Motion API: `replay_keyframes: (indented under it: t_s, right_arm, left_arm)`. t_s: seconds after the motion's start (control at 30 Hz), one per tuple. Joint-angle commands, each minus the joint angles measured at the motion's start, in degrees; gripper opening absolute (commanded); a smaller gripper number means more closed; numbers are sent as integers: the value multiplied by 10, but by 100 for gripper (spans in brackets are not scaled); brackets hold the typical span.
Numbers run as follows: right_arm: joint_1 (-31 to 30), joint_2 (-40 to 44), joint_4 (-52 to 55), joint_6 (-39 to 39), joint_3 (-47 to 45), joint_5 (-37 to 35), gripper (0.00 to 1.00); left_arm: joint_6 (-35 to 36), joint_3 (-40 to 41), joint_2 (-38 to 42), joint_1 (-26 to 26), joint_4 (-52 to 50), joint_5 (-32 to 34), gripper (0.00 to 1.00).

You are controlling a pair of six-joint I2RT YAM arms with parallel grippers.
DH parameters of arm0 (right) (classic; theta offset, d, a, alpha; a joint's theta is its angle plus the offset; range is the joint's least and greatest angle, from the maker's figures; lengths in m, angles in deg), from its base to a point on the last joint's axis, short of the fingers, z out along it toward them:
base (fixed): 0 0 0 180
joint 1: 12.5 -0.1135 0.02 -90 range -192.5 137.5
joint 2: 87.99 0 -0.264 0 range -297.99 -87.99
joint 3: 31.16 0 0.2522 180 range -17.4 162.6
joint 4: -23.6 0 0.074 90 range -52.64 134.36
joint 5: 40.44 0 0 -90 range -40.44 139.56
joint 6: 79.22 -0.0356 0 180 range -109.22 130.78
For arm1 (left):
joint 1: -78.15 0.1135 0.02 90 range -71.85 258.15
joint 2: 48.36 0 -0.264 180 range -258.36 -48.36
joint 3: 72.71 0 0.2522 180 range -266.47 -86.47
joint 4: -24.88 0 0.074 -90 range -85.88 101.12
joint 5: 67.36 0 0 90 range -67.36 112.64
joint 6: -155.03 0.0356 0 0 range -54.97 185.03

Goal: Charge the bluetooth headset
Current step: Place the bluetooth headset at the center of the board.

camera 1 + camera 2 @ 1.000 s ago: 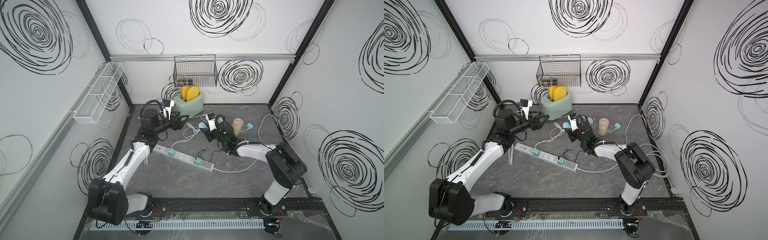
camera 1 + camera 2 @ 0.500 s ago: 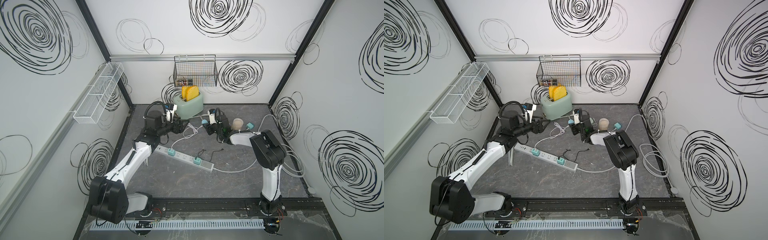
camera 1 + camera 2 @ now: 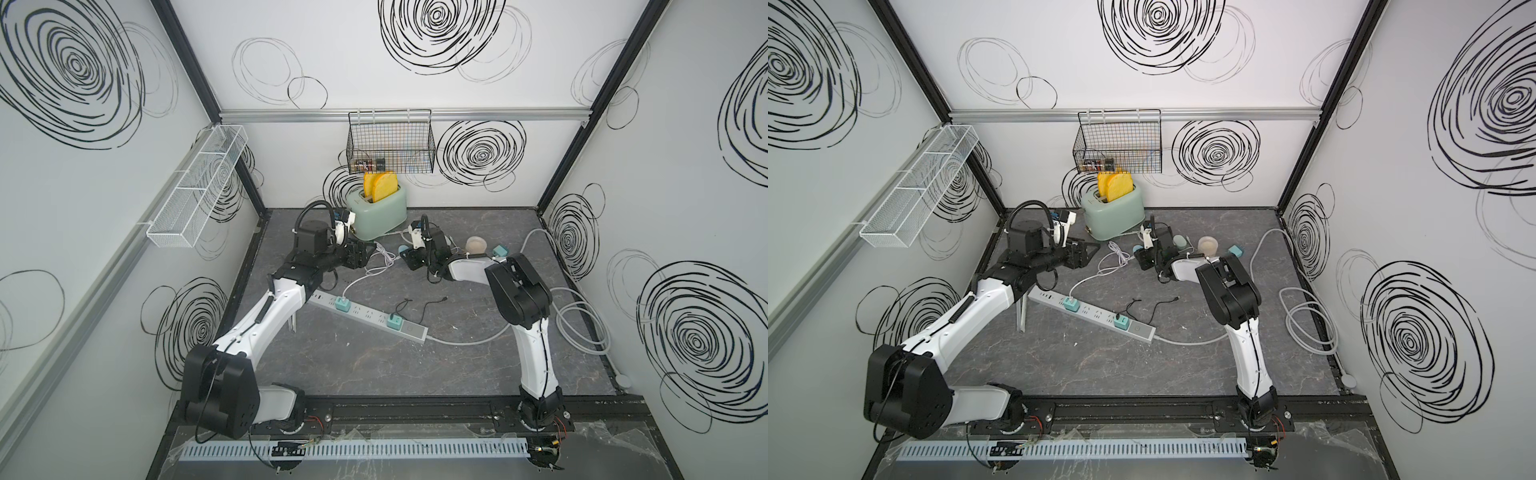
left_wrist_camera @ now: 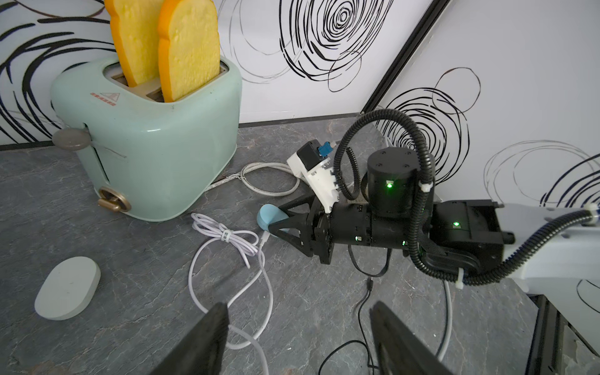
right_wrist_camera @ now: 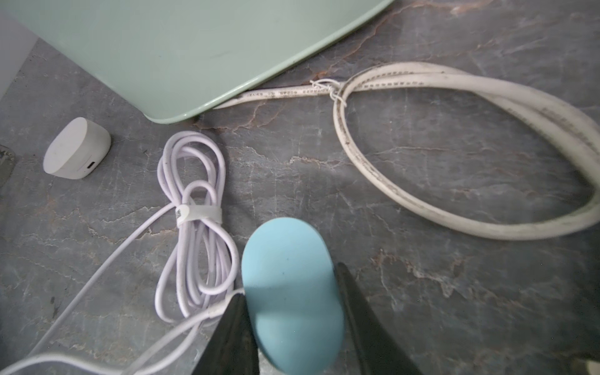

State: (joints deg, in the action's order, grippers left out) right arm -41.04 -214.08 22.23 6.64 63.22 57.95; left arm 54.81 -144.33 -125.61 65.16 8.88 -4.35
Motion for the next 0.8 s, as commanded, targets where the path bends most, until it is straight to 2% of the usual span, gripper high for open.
replay_keyframes:
  t_s: [0.0,0.1,0.23,0.4,0.57,0.77]
  right_arm:
    - [2,-12,57,-12,27,6,12]
    - [3,-17,76,-12,38,15,18]
    - [7,-17,88,-18,46,32,36]
    - [10,18,71,-17,45,37,51]
    - [10,90,47,6,28,46,60]
    - [22,185,65,19,3,36,63]
  left_arm:
    - [14,-19,2,-6,4,-2,72]
    - [15,-21,1,-8,-3,-3,72]
    - [20,-23,3,-14,-8,-1,72]
    - [26,-23,10,-23,-11,3,72]
    - [29,-24,13,-27,-14,11,73]
    - [31,-23,14,-34,-18,32,73]
